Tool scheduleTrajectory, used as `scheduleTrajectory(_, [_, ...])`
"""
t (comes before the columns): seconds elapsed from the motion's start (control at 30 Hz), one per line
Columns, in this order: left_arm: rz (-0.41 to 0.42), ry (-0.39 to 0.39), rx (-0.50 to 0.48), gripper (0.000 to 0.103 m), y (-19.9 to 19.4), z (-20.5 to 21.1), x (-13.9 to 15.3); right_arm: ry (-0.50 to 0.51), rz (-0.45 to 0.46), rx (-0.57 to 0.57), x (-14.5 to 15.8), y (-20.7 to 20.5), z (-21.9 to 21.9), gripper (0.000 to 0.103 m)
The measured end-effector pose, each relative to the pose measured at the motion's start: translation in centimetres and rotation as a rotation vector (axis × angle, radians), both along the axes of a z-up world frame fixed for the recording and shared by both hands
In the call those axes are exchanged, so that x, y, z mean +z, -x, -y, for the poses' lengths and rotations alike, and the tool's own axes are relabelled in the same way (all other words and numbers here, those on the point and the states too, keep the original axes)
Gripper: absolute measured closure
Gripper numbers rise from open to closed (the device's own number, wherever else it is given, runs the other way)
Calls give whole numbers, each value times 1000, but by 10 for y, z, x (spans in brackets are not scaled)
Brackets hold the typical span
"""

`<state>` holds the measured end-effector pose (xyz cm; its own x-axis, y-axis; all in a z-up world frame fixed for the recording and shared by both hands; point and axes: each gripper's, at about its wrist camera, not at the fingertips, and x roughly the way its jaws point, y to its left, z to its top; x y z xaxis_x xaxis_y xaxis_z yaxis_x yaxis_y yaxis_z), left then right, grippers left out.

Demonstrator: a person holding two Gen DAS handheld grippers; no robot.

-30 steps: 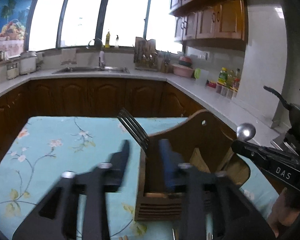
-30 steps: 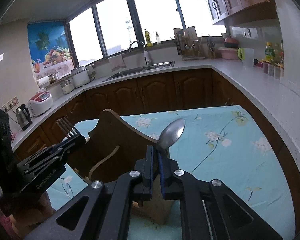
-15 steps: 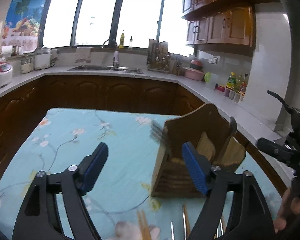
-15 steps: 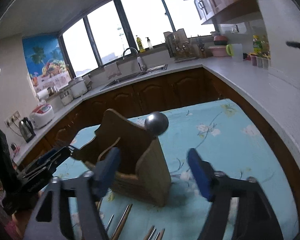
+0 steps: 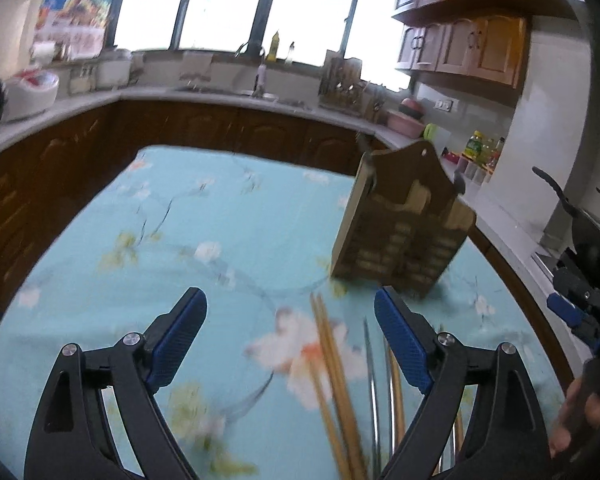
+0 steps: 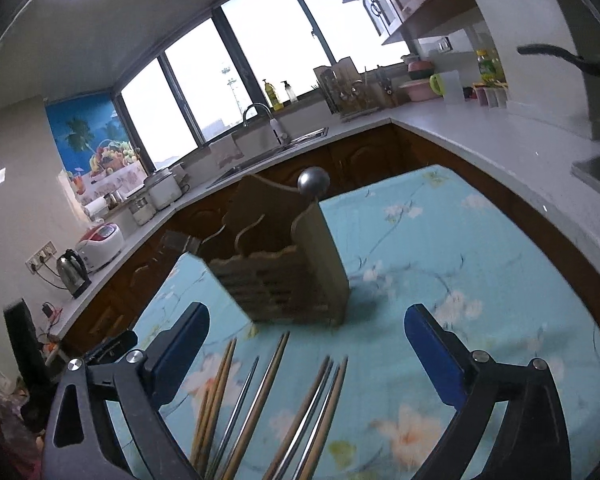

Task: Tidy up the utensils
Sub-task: 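Move both open tools back down to the remaining chopsticks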

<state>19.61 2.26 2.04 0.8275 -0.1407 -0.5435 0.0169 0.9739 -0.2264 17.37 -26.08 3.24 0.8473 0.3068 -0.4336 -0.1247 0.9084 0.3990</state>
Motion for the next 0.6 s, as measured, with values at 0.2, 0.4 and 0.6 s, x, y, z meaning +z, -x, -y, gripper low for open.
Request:
scheduleTrajectory(0.2, [-52, -17, 16, 15, 32, -6, -18, 21, -34, 21, -15, 30, -11, 4])
scheduleTrajectory(0.4, [-104, -16, 6, 15, 46, -6, -33, 36, -61, 34, -26, 48, -16, 4])
scheduleTrajectory(0.6, [-126, -25, -6, 15, 43, -4, -35, 47, -78, 35, -31, 50, -16, 4])
